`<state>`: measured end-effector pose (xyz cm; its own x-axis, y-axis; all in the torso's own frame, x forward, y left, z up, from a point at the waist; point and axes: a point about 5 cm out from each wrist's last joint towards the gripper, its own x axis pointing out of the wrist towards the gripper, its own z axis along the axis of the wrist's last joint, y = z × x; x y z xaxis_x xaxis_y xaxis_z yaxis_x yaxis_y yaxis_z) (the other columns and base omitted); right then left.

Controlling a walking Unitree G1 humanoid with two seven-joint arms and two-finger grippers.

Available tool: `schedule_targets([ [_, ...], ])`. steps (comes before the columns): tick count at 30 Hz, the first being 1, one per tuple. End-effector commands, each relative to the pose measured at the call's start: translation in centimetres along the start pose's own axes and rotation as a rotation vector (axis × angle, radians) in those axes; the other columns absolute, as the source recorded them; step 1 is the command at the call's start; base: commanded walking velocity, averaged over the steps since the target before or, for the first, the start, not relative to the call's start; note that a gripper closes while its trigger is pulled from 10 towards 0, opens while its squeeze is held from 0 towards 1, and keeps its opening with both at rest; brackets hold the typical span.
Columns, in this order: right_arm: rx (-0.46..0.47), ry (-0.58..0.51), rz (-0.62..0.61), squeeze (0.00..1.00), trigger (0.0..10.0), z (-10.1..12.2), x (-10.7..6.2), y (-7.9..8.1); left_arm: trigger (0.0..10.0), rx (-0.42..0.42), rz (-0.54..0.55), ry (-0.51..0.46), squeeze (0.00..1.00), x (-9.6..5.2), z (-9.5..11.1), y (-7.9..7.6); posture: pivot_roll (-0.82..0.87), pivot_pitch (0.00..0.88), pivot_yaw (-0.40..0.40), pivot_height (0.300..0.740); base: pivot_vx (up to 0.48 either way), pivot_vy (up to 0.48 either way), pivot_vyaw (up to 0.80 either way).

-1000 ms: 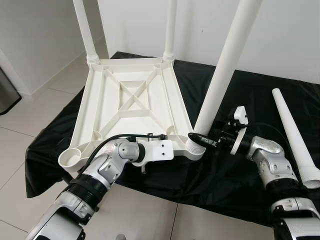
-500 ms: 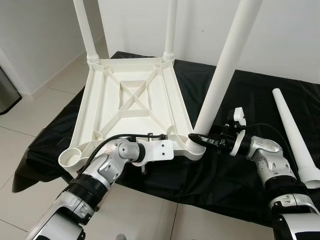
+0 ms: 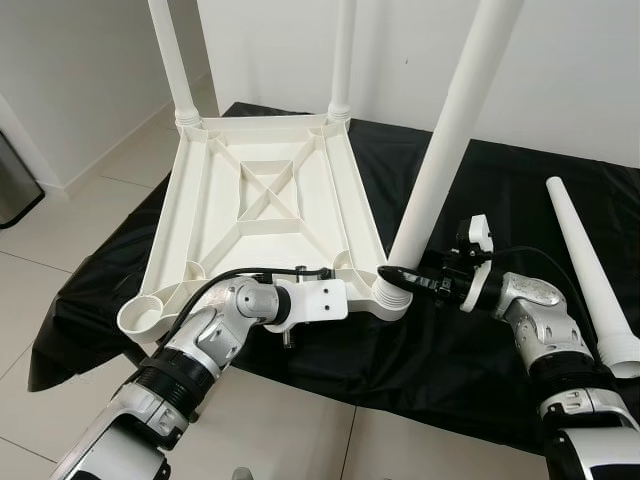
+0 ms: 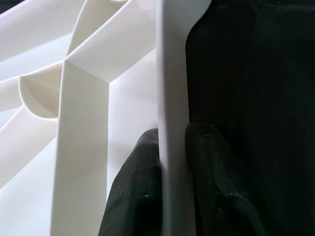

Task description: Building children table

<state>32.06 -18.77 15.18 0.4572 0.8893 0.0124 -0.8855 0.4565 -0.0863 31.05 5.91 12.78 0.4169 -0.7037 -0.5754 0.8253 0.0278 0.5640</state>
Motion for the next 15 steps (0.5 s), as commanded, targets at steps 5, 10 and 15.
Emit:
schedule_targets([
  [5,-0.009,-0.096,-0.044,0.00,0.0,0.7,0.7,0.9,10.0,0.006,0.024,0.014,0.00,-0.1,0.0,0.3,-0.03,0.000,-0.014,0.740,0.000,0.000,0.00],
  [10,-0.002,-0.115,-0.075,0.00,0.0,0.7,0.8,1.2,10.0,0.006,0.023,0.013,0.00,-0.1,0.0,0.3,-0.03,0.002,-0.015,0.740,0.000,0.000,0.00],
  [15,0.000,-0.141,-0.121,0.00,0.0,0.8,0.9,2.2,10.0,0.005,0.022,0.012,0.00,0.0,0.1,0.2,-0.03,0.005,-0.018,0.740,0.000,0.000,0.00],
])
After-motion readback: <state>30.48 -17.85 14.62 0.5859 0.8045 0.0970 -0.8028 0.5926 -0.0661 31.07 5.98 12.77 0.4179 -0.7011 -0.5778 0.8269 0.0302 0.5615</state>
